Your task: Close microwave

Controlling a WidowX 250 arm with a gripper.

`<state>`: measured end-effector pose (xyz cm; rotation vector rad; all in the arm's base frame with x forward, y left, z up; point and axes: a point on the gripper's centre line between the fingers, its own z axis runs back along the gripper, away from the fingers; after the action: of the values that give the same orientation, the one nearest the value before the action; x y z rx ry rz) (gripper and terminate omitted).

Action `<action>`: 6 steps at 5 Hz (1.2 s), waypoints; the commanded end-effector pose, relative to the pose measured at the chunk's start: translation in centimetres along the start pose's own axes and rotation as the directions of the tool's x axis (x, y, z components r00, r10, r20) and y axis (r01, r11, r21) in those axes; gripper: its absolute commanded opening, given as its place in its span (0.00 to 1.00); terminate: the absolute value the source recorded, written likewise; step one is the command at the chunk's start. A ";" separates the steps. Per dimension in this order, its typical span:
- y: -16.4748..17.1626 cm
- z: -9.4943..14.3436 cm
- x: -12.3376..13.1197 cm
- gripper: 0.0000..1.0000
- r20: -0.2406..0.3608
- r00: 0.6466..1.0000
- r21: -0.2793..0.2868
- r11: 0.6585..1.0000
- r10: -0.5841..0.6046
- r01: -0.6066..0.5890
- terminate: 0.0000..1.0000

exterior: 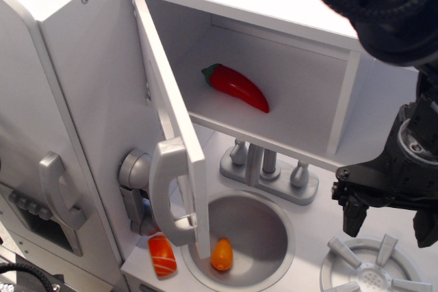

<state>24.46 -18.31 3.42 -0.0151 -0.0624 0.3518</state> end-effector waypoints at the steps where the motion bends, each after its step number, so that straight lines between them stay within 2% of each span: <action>1: 0.0 0.0 0.0 1.00 0.000 1.000 0.000 1.000 0.000 0.000 0.00; 2: 0.6 1.5 0.2 1.00 0.007 1.000 -0.033 0.999 0.010 -0.010 0.00; 3: 1.9 4.4 0.7 1.00 0.012 0.999 -0.119 0.992 0.041 -0.039 0.00; 4: 3.3 7.4 1.0 1.00 0.004 0.998 -0.168 0.984 0.058 -0.057 0.00; 5: 5.6 10.7 2.2 1.00 0.048 0.994 -0.219 0.972 0.102 -0.089 0.00; 6: 8.0 14.1 3.6 1.00 0.064 0.990 -0.247 0.963 0.122 -0.103 0.00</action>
<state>24.02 -9.43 16.55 -0.2275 -0.1416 0.4635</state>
